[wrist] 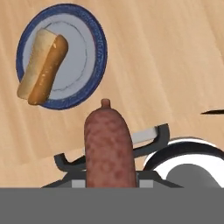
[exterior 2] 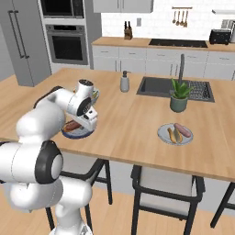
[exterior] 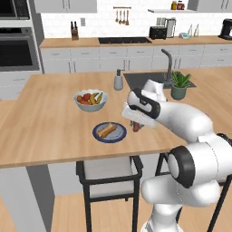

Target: Place one bun and one sausage from the bowl on each plate.

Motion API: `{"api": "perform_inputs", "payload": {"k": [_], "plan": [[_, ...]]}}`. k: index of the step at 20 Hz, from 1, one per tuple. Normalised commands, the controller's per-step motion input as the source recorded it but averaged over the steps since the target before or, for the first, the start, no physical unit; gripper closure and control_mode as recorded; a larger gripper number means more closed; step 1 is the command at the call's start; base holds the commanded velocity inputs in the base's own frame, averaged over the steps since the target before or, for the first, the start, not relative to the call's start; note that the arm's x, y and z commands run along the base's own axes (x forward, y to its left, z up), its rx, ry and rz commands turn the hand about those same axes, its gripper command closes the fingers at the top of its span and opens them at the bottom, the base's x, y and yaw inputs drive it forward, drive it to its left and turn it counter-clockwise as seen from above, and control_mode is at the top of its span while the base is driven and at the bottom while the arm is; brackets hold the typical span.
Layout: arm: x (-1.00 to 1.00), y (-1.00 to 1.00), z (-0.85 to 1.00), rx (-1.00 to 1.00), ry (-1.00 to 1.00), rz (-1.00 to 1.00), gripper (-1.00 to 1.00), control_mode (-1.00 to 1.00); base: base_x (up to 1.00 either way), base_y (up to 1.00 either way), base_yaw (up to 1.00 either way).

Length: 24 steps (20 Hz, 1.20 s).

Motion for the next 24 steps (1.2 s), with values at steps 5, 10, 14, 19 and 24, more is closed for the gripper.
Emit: {"api": "perform_inputs", "payload": {"k": [5, 10, 14, 19, 24], "plan": [[0.15, 0.38, -0.38, -0.03, 0.04, 0.08, 1.00, -1.00, 0.00, 0.00, 0.00], [0.28, 0.31, -0.34, -0.03, 0.08, 0.04, 1.00, -1.00, 0.00, 0.00, 0.00], [0.46, 0.07, -0.44, 0.00, 0.04, 0.08, 1.00, -1.00, 0.00, 0.00, 0.00], [0.73, 0.14, -0.08, 0.02, 0.00, 0.06, 1.00, -1.00, 0.00, 0.00, 0.00], [0.66, 0.14, -0.37, 0.00, 0.00, 0.03, 1.00, -1.00, 0.00, 0.00, 0.00]]}}
